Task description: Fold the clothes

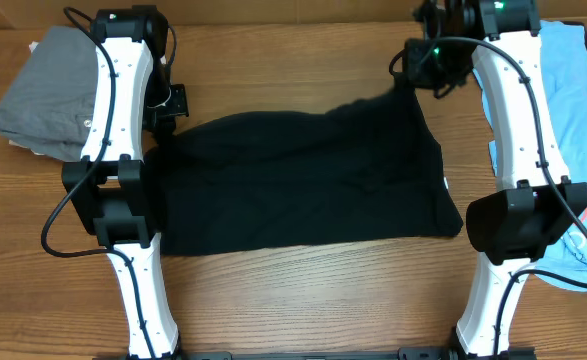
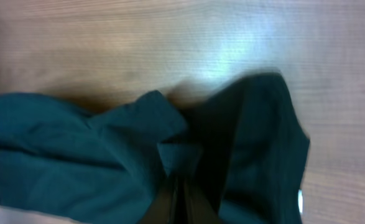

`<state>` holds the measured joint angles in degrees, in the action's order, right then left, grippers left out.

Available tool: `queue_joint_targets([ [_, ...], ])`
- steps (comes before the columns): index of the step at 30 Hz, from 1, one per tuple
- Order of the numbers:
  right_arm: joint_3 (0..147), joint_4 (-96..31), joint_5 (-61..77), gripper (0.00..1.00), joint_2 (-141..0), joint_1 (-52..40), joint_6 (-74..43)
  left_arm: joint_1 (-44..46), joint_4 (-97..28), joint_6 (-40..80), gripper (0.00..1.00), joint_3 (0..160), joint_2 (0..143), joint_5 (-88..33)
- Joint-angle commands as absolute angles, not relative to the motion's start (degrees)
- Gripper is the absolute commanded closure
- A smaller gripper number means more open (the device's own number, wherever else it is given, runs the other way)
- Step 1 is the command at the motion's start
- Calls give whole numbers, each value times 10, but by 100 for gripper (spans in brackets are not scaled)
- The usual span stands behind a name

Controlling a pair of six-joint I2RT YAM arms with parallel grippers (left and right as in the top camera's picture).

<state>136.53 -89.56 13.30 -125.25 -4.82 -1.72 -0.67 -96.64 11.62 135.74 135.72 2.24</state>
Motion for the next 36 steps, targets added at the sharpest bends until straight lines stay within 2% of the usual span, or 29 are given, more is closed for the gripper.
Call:
queue_joint_targets([
  [1, 1364, -920, 136, 96, -1236, -34, -18, 6, -969, 91, 96, 1351, 1359, -6],
  [10, 1350, -971, 121, 96, -1230, -33, -17, 13, -969, 89, 96, 1263, 1323, 37],
  [16, 1270, -969, 109, 96, -1199, -31, -28, 11, -969, 97, 96, 1192, 1251, 71],
  [25, 1057, -873, 97, 96, -1091, -31, -46, 11, -968, 99, 96, 1112, 1222, 81],
  [36, 882, -783, 95, 96, -1077, -15, -46, 11, -917, 123, 96, 990, 1222, 112],
])
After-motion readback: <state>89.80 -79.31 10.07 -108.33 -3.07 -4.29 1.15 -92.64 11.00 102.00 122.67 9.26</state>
